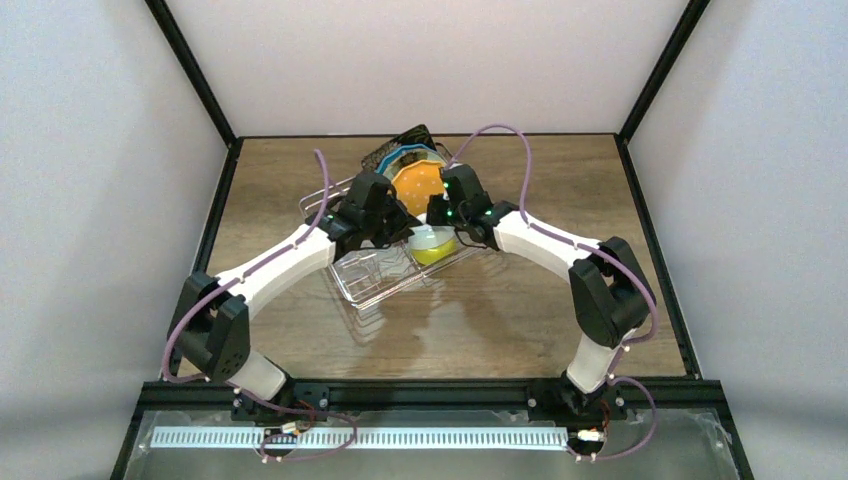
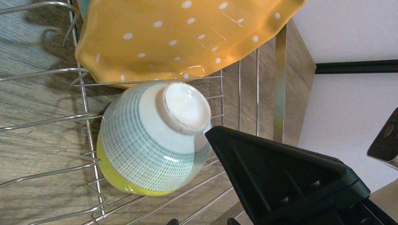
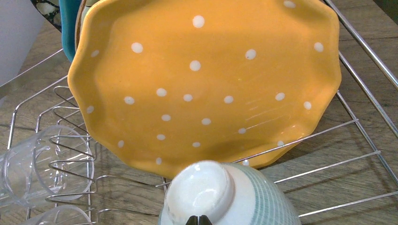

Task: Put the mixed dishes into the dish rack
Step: Turn the bowl upside down.

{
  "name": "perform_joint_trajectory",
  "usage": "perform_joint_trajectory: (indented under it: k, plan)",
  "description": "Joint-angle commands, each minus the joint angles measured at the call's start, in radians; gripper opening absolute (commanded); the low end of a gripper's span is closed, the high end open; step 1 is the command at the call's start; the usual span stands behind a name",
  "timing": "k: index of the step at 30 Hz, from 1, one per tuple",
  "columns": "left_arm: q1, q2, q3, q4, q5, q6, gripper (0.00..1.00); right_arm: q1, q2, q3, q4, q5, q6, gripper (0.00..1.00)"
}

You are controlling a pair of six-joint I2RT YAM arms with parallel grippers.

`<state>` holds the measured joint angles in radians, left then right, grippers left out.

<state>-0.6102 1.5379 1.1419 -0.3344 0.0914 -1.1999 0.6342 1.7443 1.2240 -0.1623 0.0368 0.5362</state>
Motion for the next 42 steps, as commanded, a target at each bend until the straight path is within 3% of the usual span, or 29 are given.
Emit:
perform_joint_trajectory:
  k: [1,23,25,28,31,34,36,40,42]
  plan:
    - [0.005,-0.012,-0.014,-0.037,-0.012,0.013,0.58,0.005,0.013,0.03,-0.033,0.017,0.008,0.01]
    - [0.005,-0.018,0.061,-0.14,-0.081,0.077,0.59,0.006,-0.053,0.075,-0.106,0.068,-0.036,0.02]
    - [0.005,-0.047,0.079,-0.163,-0.105,0.104,0.61,0.005,-0.067,0.11,-0.134,0.087,-0.064,0.14]
    - [0.007,-0.101,0.114,-0.202,-0.163,0.155,0.66,0.005,-0.098,0.164,-0.163,0.119,-0.135,0.48]
    - [0.009,-0.16,0.169,-0.254,-0.264,0.247,0.81,0.005,-0.122,0.216,-0.173,0.153,-0.251,0.76]
    - [0.01,-0.222,0.231,-0.297,-0.422,0.335,0.99,0.005,-0.118,0.3,-0.206,0.178,-0.348,0.89]
    - [0.011,-0.267,0.253,-0.296,-0.537,0.398,1.0,0.003,-0.112,0.339,-0.22,0.193,-0.403,0.98]
    - [0.017,-0.357,0.247,-0.315,-0.847,0.453,1.0,0.001,-0.115,0.367,-0.216,0.261,-0.473,0.99]
    - [0.027,-0.394,0.226,-0.374,-0.93,0.427,1.0,-0.018,-0.113,0.369,-0.231,0.271,-0.475,0.99]
